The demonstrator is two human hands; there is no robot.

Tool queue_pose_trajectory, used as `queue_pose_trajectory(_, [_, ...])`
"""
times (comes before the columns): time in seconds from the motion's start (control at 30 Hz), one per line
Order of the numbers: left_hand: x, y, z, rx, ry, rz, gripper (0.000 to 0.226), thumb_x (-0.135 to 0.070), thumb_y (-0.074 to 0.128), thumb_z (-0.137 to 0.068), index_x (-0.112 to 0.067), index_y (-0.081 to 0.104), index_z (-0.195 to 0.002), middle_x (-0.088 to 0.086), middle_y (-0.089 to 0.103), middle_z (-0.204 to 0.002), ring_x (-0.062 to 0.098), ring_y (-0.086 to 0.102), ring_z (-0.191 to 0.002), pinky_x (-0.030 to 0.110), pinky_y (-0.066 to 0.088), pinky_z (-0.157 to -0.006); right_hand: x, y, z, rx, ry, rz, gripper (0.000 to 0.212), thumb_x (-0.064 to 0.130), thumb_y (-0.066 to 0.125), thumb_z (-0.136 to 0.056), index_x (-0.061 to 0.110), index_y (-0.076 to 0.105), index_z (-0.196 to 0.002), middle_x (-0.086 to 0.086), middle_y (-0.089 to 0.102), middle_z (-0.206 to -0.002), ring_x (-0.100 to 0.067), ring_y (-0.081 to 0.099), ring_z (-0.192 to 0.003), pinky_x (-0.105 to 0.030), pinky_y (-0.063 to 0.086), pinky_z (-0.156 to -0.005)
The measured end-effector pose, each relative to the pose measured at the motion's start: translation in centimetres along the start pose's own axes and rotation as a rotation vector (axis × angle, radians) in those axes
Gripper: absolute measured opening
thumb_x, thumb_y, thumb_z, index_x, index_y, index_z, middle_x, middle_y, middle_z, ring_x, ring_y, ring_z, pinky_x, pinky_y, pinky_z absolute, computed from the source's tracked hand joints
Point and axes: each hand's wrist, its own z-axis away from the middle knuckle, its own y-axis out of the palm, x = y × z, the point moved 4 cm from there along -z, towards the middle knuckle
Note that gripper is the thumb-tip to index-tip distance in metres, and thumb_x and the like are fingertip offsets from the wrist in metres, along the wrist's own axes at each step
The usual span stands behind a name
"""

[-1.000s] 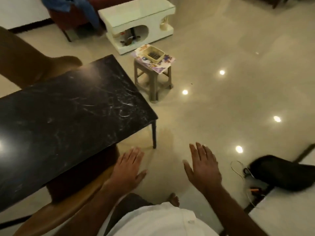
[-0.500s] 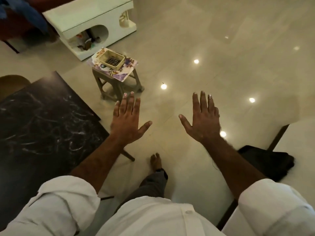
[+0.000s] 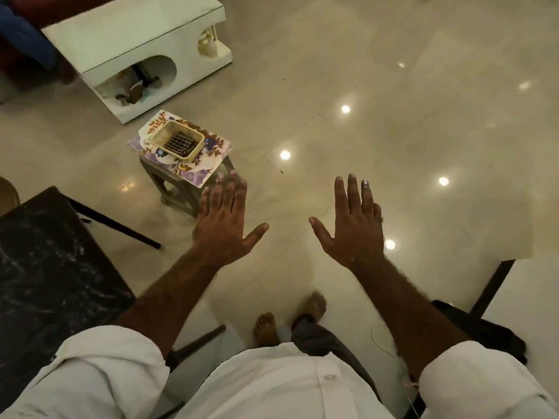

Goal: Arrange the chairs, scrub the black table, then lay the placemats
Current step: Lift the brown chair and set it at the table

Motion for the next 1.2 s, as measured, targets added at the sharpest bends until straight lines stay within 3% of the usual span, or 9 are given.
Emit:
queue_pose_trajectory(0.5, [0.4, 0.1, -22.6, -0.003, -0.162, 0.025, 0.114, -0.092, 0.018, -0.096, -0.013, 0.003, -0.177, 0.013, -0.006, -0.185, 0.039, 0.001, -0.171, 0.061, 0.010, -0.136, -4.8, 2.2, -27.0, 0.116, -0.176, -0.023, 0.106, 0.085, 0.034, -0.101, 0.018, 0.004, -0.178, -0.013, 0.002, -0.186, -0.040, 0.005, -0.171, -0.064, 0.032, -0.126])
queue_pose_trajectory(0.6, [1.5, 0.6, -25.2, -0.013, -0.194, 0.023, 0.113, -0.090, 0.026, -0.098, -0.012, 0.006, -0.177, 0.013, -0.002, -0.185, 0.039, 0.006, -0.170, 0.059, 0.011, -0.136, -4.4, 3.2, -31.2, 0.136, -0.217, -0.025, 0.106, 0.085, 0.031, -0.101, 0.018, 0.002, -0.178, -0.012, -0.001, -0.186, -0.038, 0.003, -0.171, -0.062, 0.030, -0.128])
queue_pose_trajectory(0.87, [9.4, 1.6, -37.6, -0.016, -0.331, 0.079, 0.110, -0.085, 0.031, -0.099, -0.008, 0.015, -0.176, 0.016, 0.008, -0.185, 0.038, 0.014, -0.170, 0.062, 0.019, -0.134, 0.6, 6.4, -48.5, 0.204, -0.370, 0.004, 0.106, 0.084, 0.035, -0.102, 0.019, 0.003, -0.178, -0.010, -0.002, -0.186, -0.037, 0.002, -0.171, -0.060, 0.030, -0.128])
queue_pose_trajectory(1.2, [20.9, -0.5, -49.4, -0.006, -0.505, 0.118, 0.111, -0.089, 0.013, -0.098, -0.010, 0.021, -0.175, 0.014, 0.011, -0.185, 0.041, 0.019, -0.168, 0.064, 0.021, -0.133, 11.0, 7.5, -68.2, 0.249, -0.563, 0.005, 0.104, 0.084, 0.034, -0.102, 0.019, 0.006, -0.178, -0.010, -0.002, -0.186, -0.037, 0.001, -0.171, -0.061, 0.029, -0.128])
